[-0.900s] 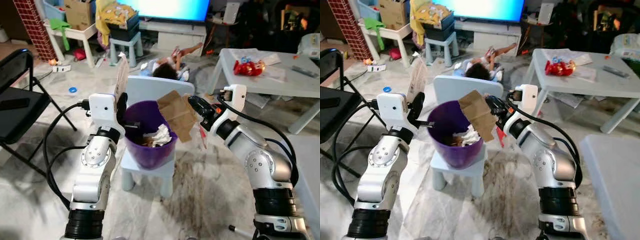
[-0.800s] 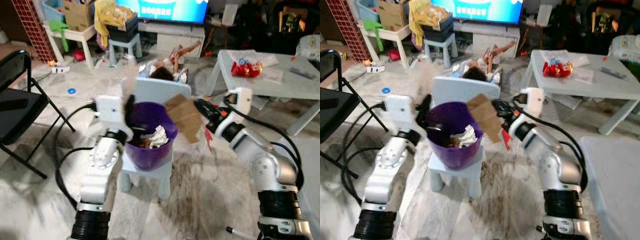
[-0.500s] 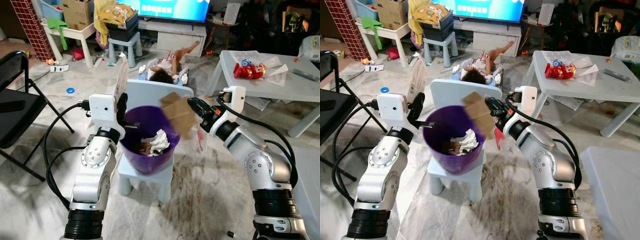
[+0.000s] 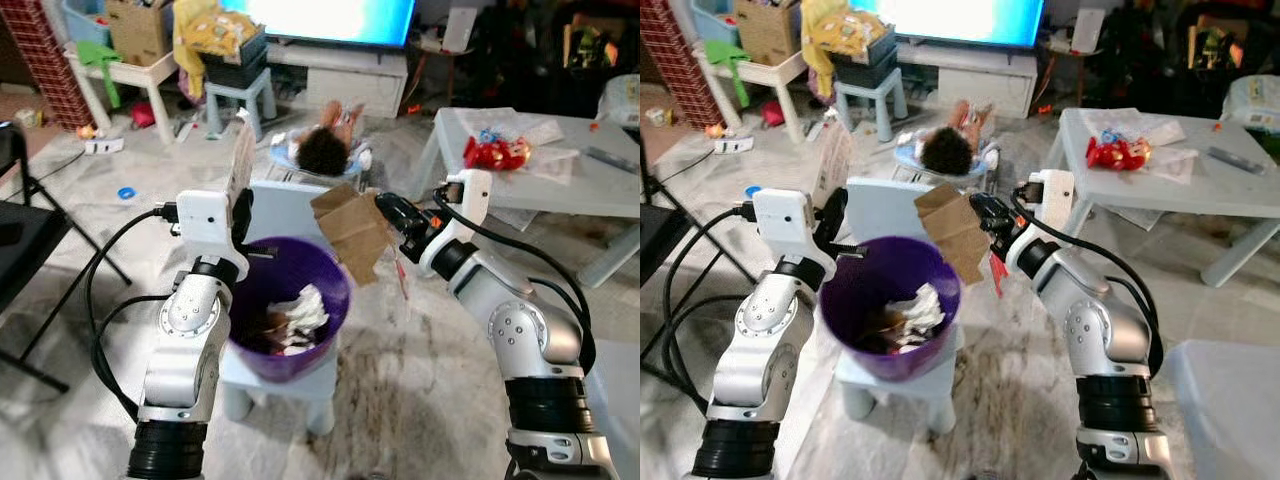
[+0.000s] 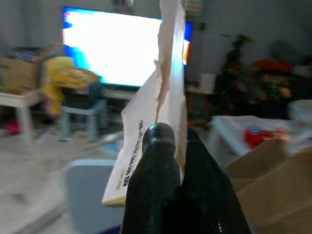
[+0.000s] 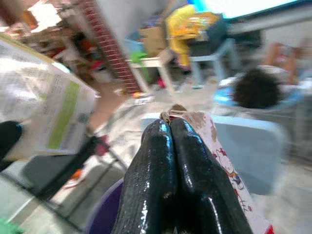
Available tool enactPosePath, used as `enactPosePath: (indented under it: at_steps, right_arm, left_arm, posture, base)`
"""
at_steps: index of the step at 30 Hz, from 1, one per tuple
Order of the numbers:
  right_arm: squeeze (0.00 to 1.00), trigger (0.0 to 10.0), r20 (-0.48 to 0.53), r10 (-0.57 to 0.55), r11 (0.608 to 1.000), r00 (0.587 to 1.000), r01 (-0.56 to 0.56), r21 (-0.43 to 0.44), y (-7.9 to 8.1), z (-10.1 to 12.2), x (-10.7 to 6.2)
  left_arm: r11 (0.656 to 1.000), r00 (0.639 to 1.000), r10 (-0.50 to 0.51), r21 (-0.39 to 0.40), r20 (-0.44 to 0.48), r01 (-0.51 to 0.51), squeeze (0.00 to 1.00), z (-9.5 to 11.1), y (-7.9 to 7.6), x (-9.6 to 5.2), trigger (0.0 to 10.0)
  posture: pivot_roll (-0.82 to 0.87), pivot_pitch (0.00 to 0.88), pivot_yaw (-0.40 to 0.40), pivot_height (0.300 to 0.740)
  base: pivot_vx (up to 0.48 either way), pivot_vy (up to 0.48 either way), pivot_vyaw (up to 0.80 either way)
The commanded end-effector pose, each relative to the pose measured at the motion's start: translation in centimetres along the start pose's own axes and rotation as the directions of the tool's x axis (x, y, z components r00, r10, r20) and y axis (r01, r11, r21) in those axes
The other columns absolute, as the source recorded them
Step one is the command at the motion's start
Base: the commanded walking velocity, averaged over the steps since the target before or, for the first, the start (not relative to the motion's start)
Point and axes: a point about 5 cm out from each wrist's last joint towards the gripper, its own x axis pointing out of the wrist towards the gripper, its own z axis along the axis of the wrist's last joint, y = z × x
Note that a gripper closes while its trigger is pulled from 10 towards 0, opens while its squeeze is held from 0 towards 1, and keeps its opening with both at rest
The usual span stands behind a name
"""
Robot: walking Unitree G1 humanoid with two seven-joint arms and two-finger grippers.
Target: Picking trash to rubbish bin
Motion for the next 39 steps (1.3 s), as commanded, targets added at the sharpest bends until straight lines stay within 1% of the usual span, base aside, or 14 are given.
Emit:
enactPosePath:
  at_steps: [1, 5, 9, 14, 18, 20, 24, 25, 27, 30, 34, 35, 38, 39]
  right_arm:
    - [0.0, 0.0, 0.024, 0.024, 1.0, 0.999, -0.023, -0.016, 0.7, 0.7, 0.4]
    - [0.0, 0.0, 0.024, 0.023, 1.0, 0.999, -0.022, -0.018, 0.7, 0.8, 0.3]
    - [0.0, 0.0, 0.023, 0.021, 1.0, 1.0, -0.02, -0.018, 0.6, 0.8, 0.3]
    - [0.0, 0.0, 0.018, 0.019, 1.0, 1.0, -0.019, -0.016, 0.5, 0.6, 0.3]
    - [0.0, 0.0, 0.018, 0.023, 1.0, 1.0, -0.023, -0.015, 0.6, 0.5, 0.5]
    - [0.0, 0.0, 0.019, 0.024, 1.0, 1.0, -0.024, -0.014, 0.6, 0.5, 0.5]
    - [0.0, 0.0, 0.019, 0.025, 1.0, 1.0, -0.025, -0.013, 0.5, 0.5, 0.6]
    - [0.0, 0.0, 0.019, 0.024, 1.0, 1.0, -0.024, -0.011, 0.5, 0.4, 0.6]
    - [0.0, 0.0, 0.019, 0.024, 1.0, 1.0, -0.024, -0.009, 0.5, 0.3, 0.6]
    - [0.0, 0.0, 0.018, 0.024, 1.0, 1.0, -0.024, -0.006, 0.4, 0.1, 0.7]
    - [0.0, 0.0, 0.019, 0.024, 1.0, 1.0, -0.024, -0.003, 0.4, 0.1, 0.9]
    - [0.0, 0.0, 0.02, 0.026, 1.0, 0.999, -0.026, -0.002, 0.4, 0.1, 1.0]
    - [0.0, 0.0, 0.022, 0.029, 1.0, 0.999, -0.029, -0.002, 0.4, 0.1, 1.3]
    - [0.0, 0.0, 0.022, 0.029, 1.0, 0.999, -0.029, -0.002, 0.4, 0.1, 1.3]
  left_arm:
    - [1.0, 1.0, 0.012, 0.015, 0.011, -0.012, 0.0, 0.4, 0.5, 0.0, 0.0]
    - [1.0, 1.0, 0.02, 0.012, 0.002, -0.02, 0.0, 0.2, 0.6, -0.3, 0.0]
    - [0.998, 0.998, 0.06, -0.001, -0.017, -0.06, 0.0, -0.2, 0.9, -1.2, 0.0]
    - [0.994, 0.992, 0.1, -0.039, -0.077, -0.103, 0.0, -1.1, 1.0, -2.6, 0.0]
    - [0.988, 0.985, 0.121, -0.081, -0.126, -0.132, 0.0, -1.4, 0.7, -3.0, 0.0]
    - [0.982, 0.977, 0.119, -0.127, -0.176, -0.142, 0.0, -1.8, 0.4, -3.4, 0.0]
    - [0.983, 0.974, 0.101, -0.13, -0.201, -0.129, 0.0, -1.8, 0.0, -4.1, 0.0]
    - [0.983, 0.971, 0.093, -0.132, -0.221, -0.124, 0.0, -1.8, -0.2, -4.9, 0.0]
    - [0.984, 0.967, 0.091, -0.128, -0.238, -0.124, 0.0, -2.0, -0.1, -5.4, 0.0]
    - [0.98, 0.949, 0.106, -0.131, -0.297, -0.151, 0.0, -2.6, 0.3, -6.6, 0.0]
    - [0.967, 0.906, 0.123, -0.156, -0.405, -0.201, 0.0, -3.8, 0.9, -8.3, 0.0]
    - [0.959, 0.876, 0.12, -0.173, -0.468, -0.224, 0.0, -4.5, 1.0, -9.3, 0.0]
    - [0.948, 0.819, 0.104, -0.193, -0.564, -0.254, 0.0, -5.4, 1.3, -11.7, 0.0]
    - [0.948, 0.819, 0.104, -0.193, -0.564, -0.254, 0.0, -5.4, 1.3, -11.7, 0.0]
  posture:
    - [0.01, 0.107, -0.095, 0.74]
    - [0.01, 0.109, -0.094, 0.74]
    - [0.02, 0.111, -0.092, 0.74]
    - [0.04, 0.116, -0.094, 0.74]
    - [0.05, 0.115, -0.093, 0.74]
    - [0.05, 0.115, -0.091, 0.74]
    - [0.06, 0.116, -0.087, 0.74]
    - [0.08, 0.119, -0.083, 0.74]
    - [0.08, 0.119, -0.082, 0.74]
    - [0.09, 0.121, -0.08, 0.74]
    - [0.11, 0.122, -0.078, 0.74]
    - [0.12, 0.121, -0.078, 0.74]
    - [0.13, 0.119, -0.074, 0.74]
    - [0.13, 0.119, -0.074, 0.74]
  base:
    - [0.48, 0.0, 0.0]
    - [0.48, 0.0, 0.0]
    - [0.0, 0.0, 0.0]
    - [0.0, 0.0, 0.0]
    - [0.0, 0.0, 0.0]
    - [0.0, 0.0, 0.0]
    - [0.0, 0.0, 0.0]
    - [0.0, 0.0, 0.0]
    - [0.0, 0.0, 0.0]
    - [0.0, 0.0, 0.0]
    - [0.0, 0.0, 0.0]
    - [0.0, 0.0, 0.0]
    - [0.0, 0.0, 0.0]
    - [0.0, 0.0, 0.0]
